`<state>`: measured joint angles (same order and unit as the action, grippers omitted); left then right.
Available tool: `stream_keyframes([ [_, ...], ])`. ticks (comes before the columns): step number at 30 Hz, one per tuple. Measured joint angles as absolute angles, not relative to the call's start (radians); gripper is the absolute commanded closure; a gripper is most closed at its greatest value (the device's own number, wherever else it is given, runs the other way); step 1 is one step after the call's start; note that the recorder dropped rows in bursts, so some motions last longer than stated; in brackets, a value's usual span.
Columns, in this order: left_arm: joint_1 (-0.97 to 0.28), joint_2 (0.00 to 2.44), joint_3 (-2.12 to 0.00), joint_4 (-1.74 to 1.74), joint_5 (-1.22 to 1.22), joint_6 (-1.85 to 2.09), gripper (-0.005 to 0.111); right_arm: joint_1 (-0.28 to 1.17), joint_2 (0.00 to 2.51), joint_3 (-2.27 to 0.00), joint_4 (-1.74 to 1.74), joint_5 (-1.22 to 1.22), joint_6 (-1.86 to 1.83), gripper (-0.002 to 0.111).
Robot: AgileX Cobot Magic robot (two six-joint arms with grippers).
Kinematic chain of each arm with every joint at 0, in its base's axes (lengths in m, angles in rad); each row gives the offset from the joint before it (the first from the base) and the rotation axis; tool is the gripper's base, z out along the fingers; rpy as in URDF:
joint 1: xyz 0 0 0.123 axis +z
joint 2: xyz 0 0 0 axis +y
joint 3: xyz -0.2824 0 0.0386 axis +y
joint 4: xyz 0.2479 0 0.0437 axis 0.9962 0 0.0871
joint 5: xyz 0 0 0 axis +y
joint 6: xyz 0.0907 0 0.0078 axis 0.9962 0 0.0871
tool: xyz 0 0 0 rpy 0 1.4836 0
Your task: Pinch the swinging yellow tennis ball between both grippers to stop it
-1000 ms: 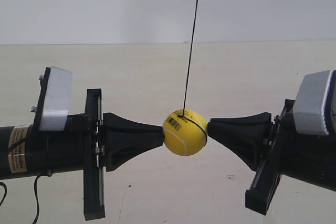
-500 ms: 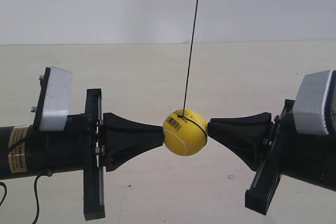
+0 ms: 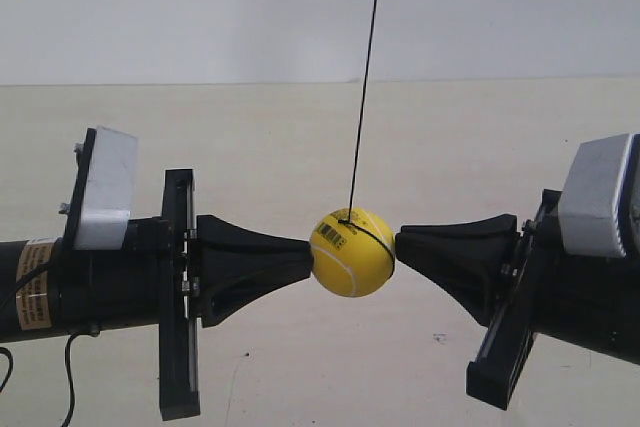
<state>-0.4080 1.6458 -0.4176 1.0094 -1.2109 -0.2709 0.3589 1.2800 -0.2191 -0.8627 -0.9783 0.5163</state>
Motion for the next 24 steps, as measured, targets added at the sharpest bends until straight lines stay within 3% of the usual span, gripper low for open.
stream_keyframes([
  [14,-0.408,1.646,-0.418,1.011,-1.211,-0.271,0.102,0.359,1.281,-0.219,-0.826,-0.964,0.474,0.108],
  [24,-0.380,1.639,-0.380,0.714,-1.191,-0.271,0.102,0.359,1.205,-0.219,-0.484,-0.675,0.349,0.108],
])
